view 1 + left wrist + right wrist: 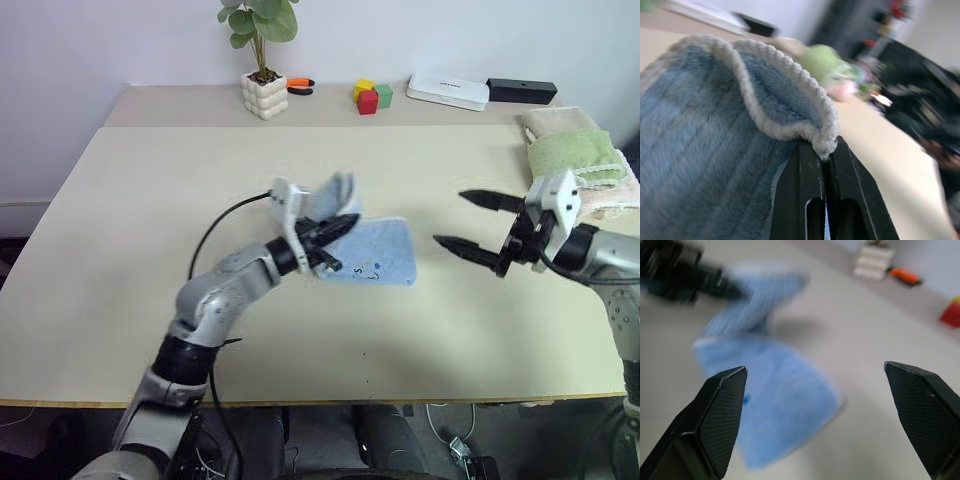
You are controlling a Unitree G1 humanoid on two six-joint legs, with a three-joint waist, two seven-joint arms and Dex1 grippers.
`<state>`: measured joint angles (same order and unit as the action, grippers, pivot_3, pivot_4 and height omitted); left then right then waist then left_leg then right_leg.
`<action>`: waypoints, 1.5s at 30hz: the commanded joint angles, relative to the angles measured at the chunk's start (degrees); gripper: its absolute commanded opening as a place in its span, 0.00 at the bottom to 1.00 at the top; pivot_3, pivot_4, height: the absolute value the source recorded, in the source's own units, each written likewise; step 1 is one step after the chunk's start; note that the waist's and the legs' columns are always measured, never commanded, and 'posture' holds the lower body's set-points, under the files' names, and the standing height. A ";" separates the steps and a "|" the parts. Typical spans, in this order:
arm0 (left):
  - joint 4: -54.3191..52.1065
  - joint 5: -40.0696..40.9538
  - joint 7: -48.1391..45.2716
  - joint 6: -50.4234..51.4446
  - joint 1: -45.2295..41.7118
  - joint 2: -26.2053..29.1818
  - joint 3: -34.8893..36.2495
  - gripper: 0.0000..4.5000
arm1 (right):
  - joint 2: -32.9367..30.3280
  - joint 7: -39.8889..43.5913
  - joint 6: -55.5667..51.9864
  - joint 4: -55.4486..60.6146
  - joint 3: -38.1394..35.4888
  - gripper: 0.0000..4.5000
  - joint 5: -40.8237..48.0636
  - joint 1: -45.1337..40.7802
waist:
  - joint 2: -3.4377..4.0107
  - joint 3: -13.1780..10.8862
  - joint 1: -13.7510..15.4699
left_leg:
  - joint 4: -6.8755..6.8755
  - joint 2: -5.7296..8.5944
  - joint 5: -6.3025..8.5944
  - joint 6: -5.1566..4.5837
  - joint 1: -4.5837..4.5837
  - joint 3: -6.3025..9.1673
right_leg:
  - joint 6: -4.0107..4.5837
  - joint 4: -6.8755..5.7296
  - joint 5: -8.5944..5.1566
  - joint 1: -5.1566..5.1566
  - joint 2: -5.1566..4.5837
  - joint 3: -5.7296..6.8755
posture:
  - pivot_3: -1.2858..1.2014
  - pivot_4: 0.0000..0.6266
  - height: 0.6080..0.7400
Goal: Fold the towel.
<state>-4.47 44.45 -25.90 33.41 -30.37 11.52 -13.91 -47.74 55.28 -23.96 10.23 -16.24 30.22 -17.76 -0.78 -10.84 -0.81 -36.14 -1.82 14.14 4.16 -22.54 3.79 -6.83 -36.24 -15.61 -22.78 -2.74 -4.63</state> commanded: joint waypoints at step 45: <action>5.81 -12.17 -0.75 -5.23 -6.36 -14.99 14.45 0.01 | 28.92 -36.73 -2.52 10.11 0.83 0.02 -0.54 -1.70 | 0.08 -0.02 -0.05 | 0.02 0.00 0.03 -0.05 -0.08 0.06 | -0.23 -0.01 0.10 -0.08 0.00 0.02 | 0.52 0.24 1.00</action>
<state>3.62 32.95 -26.92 29.61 -36.53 -2.57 1.51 -20.49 22.17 -28.18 15.99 -16.65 30.46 -19.04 -0.70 -10.86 -0.86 -36.11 -1.83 14.17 4.11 -22.62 3.86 -7.06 -36.25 -15.52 -22.86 -2.73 -4.60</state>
